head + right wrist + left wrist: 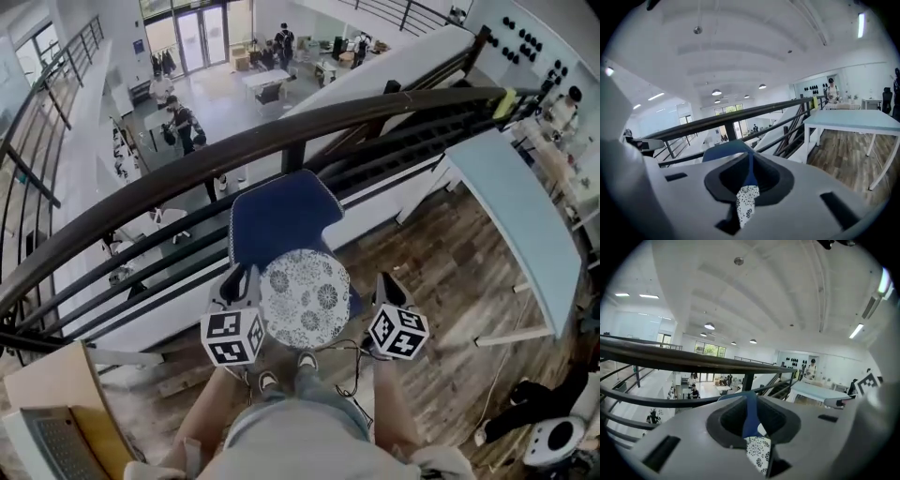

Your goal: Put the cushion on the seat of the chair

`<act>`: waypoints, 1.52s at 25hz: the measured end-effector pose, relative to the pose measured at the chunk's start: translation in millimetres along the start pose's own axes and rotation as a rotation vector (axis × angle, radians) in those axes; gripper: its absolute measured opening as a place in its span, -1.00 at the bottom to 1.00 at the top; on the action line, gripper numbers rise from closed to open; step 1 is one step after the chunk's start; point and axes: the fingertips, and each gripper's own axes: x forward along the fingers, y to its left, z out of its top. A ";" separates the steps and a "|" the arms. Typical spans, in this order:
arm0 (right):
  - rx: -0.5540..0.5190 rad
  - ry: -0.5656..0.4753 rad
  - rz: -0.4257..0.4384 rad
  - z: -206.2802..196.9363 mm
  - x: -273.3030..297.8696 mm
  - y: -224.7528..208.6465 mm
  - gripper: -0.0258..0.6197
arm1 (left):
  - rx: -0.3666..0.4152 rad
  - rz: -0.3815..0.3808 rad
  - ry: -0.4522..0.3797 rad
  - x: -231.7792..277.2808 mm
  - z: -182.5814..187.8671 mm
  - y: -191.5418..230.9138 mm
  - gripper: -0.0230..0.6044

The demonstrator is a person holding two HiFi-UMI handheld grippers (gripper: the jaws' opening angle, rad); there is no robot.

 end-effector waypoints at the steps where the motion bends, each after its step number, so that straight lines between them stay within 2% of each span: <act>1: 0.003 -0.024 0.001 10.2 -1.3 2.7 -0.84 | 0.001 -0.001 -0.020 -1.2 10.0 0.4 -0.75; 6: -0.014 -0.110 0.021 48.1 -14.2 21.5 -0.91 | 0.000 0.019 -0.083 -8.5 45.0 11.0 -0.81; 10: -0.025 -0.154 0.028 61.3 -29.3 27.4 -0.92 | -0.016 0.040 -0.107 -14.5 58.7 17.9 -0.86; 38: -0.084 -0.126 0.074 58.8 -27.7 21.1 -0.92 | 0.003 0.038 -0.041 -0.9 48.9 7.5 -0.88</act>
